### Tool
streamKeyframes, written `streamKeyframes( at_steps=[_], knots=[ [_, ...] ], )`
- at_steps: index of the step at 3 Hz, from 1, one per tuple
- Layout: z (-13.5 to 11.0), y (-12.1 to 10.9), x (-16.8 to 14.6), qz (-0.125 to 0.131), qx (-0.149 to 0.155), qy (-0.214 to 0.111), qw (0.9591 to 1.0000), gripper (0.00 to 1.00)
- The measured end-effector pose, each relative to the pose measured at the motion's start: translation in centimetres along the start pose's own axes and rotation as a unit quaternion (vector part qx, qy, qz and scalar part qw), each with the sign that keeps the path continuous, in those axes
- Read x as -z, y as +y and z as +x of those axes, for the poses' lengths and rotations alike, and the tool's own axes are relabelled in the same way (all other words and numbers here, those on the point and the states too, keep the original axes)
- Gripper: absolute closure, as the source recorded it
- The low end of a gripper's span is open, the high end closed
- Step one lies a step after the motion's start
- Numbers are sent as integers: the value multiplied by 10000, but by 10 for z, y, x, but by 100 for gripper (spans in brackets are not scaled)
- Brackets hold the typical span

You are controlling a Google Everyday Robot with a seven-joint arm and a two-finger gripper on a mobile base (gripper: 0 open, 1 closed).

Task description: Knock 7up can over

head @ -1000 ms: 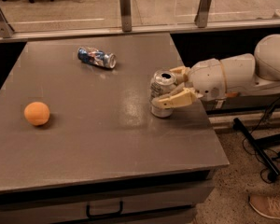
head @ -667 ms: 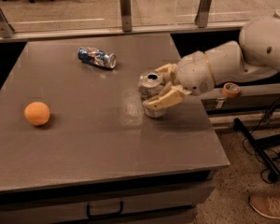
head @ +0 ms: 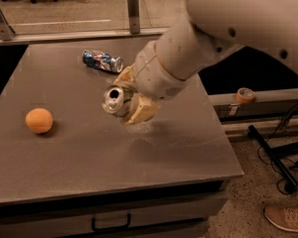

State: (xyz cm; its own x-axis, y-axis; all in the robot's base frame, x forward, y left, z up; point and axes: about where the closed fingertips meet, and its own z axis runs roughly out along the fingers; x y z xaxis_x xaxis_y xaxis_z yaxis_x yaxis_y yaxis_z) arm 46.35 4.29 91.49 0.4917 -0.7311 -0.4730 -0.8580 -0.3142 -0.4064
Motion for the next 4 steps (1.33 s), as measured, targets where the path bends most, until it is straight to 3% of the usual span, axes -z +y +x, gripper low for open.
streamKeyframes(
  at_steps=[1, 2, 3, 4],
  knots=[
    [-25, 13, -11, -79, 507, 906, 9946, 100],
    [-33, 30, -27, -249, 796, 1718, 9816, 83],
    [-7, 38, -35, -478, 1059, 2610, 9583, 58],
    [24, 31, -28, -540, 1282, 3301, 9336, 35]
  ],
)
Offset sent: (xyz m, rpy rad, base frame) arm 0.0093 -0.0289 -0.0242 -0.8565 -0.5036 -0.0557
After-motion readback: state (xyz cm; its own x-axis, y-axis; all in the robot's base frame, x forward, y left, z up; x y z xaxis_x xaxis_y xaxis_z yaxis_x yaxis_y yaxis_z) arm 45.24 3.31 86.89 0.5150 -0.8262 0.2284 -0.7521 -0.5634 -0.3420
